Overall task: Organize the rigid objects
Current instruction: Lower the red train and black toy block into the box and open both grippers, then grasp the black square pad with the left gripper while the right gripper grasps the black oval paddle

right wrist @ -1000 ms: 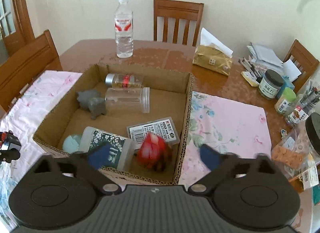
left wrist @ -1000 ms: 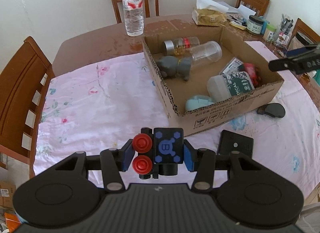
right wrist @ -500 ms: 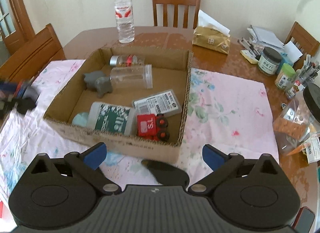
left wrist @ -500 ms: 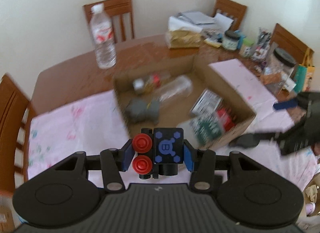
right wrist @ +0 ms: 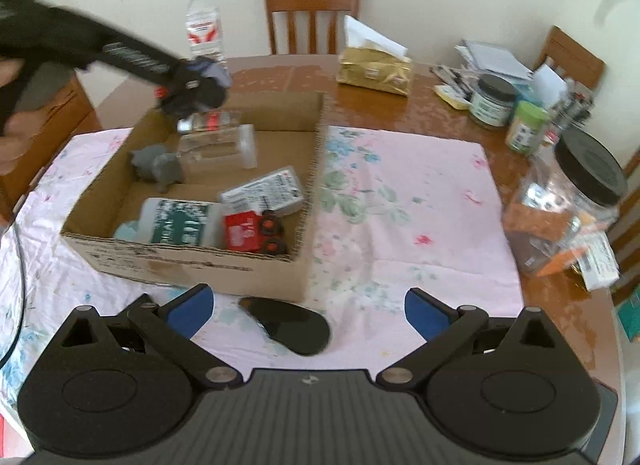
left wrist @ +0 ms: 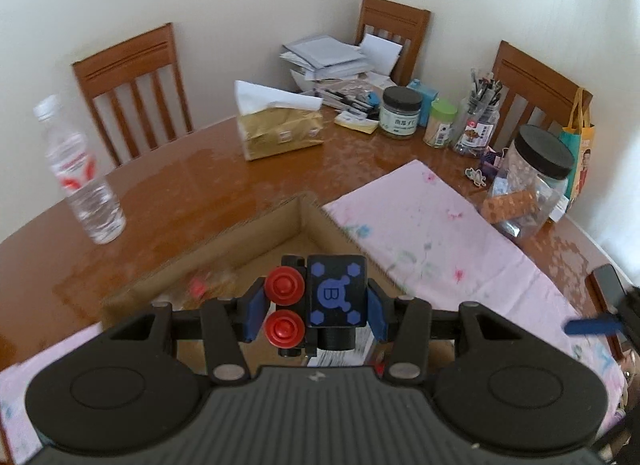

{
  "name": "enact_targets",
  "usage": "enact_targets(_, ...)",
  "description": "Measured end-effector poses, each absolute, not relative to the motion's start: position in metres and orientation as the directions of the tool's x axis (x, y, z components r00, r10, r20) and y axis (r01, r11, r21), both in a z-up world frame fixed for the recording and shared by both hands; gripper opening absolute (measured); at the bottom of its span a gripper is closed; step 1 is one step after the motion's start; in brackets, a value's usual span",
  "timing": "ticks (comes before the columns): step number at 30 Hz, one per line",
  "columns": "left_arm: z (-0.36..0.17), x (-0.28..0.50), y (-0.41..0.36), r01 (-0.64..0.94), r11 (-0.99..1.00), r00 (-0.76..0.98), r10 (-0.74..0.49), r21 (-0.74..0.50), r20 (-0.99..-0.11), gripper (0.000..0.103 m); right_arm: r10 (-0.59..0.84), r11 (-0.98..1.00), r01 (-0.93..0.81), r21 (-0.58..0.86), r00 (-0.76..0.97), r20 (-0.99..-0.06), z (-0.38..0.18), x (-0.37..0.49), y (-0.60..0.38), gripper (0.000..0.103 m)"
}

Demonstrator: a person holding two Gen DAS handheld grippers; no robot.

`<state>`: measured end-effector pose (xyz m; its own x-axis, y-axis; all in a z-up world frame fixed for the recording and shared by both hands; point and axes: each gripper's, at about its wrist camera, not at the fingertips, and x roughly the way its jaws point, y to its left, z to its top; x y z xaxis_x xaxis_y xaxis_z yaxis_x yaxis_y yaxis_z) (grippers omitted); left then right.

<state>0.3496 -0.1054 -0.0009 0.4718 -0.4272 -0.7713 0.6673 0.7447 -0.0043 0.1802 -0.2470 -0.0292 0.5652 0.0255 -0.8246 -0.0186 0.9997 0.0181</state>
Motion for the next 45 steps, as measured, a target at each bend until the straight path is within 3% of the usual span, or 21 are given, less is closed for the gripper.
enact_targets(10, -0.038, 0.398, -0.143, 0.649, 0.761, 0.470, -0.388, 0.013, -0.792, 0.053, -0.044, 0.995, 0.097, 0.011, 0.546, -0.837, -0.035, 0.167, -0.283, 0.103)
enact_targets(11, -0.037, 0.400, -0.143, 0.644, 0.765, 0.479, -0.390, 0.013, -0.787, 0.074, -0.047, 0.995, 0.104, 0.012, 0.543, -0.838, -0.036, 0.166, -0.285, 0.103)
enact_targets(13, -0.033, 0.400, -0.143, 0.624, 0.781, 0.511, -0.376, 0.033, -0.773, 0.102, -0.052, 0.993, 0.113, 0.012, 0.539, -0.841, -0.037, 0.165, -0.288, 0.103)
enact_targets(30, 0.013, 0.341, -0.091, 0.602, 0.795, 0.590, -0.387, 0.067, -0.708, 0.102, -0.029, 0.997, 0.078, 0.018, 0.566, -0.824, -0.041, 0.162, -0.269, 0.103)
enact_targets(45, 0.006, 0.246, -0.020, 0.545, 0.836, 0.618, -0.352, 0.061, -0.703, 0.102, 0.017, 0.991, 0.104, 0.080, 0.502, -0.865, -0.094, 0.162, -0.257, 0.103)
